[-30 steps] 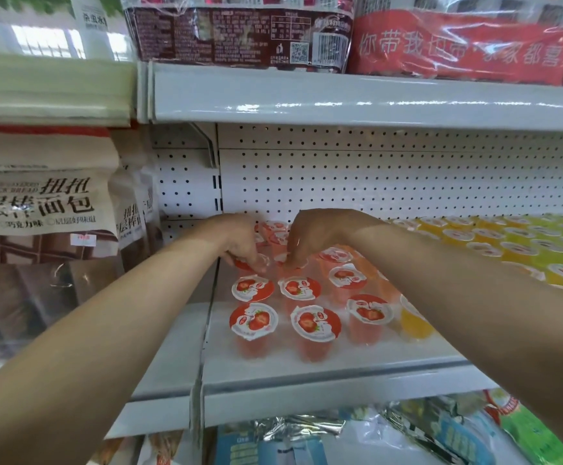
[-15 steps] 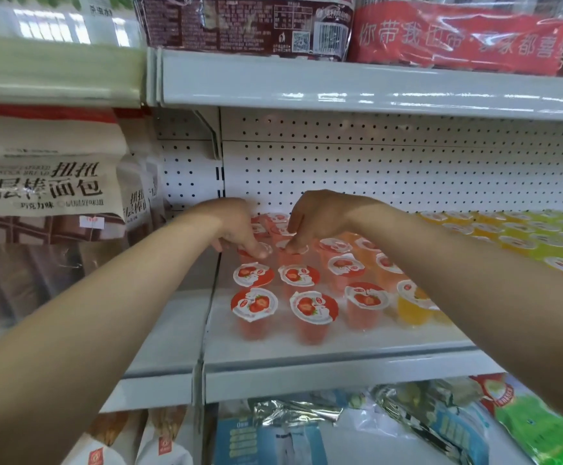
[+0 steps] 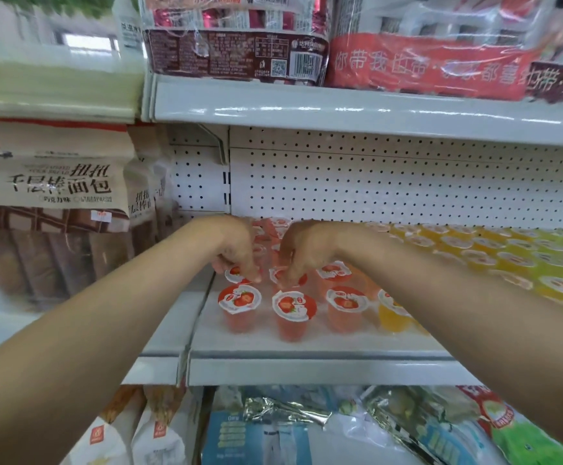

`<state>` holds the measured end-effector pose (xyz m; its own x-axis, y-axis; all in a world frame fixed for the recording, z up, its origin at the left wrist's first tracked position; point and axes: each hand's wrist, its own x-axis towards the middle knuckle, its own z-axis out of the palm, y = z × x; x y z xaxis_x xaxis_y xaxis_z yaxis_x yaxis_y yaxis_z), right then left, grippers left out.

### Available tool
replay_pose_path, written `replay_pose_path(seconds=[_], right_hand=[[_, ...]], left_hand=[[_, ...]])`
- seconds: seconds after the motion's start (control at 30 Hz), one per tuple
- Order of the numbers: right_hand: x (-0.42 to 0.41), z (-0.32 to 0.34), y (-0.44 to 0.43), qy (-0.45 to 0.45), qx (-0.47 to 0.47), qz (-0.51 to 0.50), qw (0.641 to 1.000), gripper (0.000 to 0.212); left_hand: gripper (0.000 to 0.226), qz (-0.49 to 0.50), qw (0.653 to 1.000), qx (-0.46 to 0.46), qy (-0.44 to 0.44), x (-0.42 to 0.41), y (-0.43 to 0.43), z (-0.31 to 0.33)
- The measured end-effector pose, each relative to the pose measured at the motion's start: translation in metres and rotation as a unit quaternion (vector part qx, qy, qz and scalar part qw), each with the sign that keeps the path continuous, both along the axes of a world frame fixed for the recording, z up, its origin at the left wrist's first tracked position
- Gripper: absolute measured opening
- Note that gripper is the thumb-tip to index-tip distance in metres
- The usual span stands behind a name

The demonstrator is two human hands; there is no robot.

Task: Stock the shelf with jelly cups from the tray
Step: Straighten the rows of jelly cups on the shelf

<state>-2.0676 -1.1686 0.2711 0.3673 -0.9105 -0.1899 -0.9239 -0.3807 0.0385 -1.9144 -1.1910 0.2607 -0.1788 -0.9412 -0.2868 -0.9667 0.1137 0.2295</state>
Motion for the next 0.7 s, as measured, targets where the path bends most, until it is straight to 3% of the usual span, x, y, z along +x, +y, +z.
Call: replay_pose_path(seconds=[0.1,0.23,0.33,0.43,0.7], right_hand=[[-0.001,0.0,-0.002,0.005,-0.008,-0.01,1.0,0.054],[-0.003,0.001,-0.004,0.012,-0.002,-0.014,1.0,0.052],[-0.004,0.002,-0.005,0.013,0.001,-0.019,1.0,0.051],[-0.004,0.002,-0.004,0.011,-0.003,-0.032,0.999,0.059],[-0.013,0.008,0.011,-0.036,-0.018,-0.012,0.999,0.065]], left_hand=[[0.051,-0.014,1.0,-0.006,-0.009,-0.002,0.003,0.001],[0.043,-0.024,0.998,-0.028,-0.045,-0.002,0.003,0.001],[0.054,-0.032,0.995,-0.044,-0.083,0.001,0.003,-0.001],[0.061,-0.039,0.995,-0.053,-0.073,-0.001,0.01,0.001],[0.052,-0.026,0.999,-0.038,-0.001,0.008,0.036,0.019]])
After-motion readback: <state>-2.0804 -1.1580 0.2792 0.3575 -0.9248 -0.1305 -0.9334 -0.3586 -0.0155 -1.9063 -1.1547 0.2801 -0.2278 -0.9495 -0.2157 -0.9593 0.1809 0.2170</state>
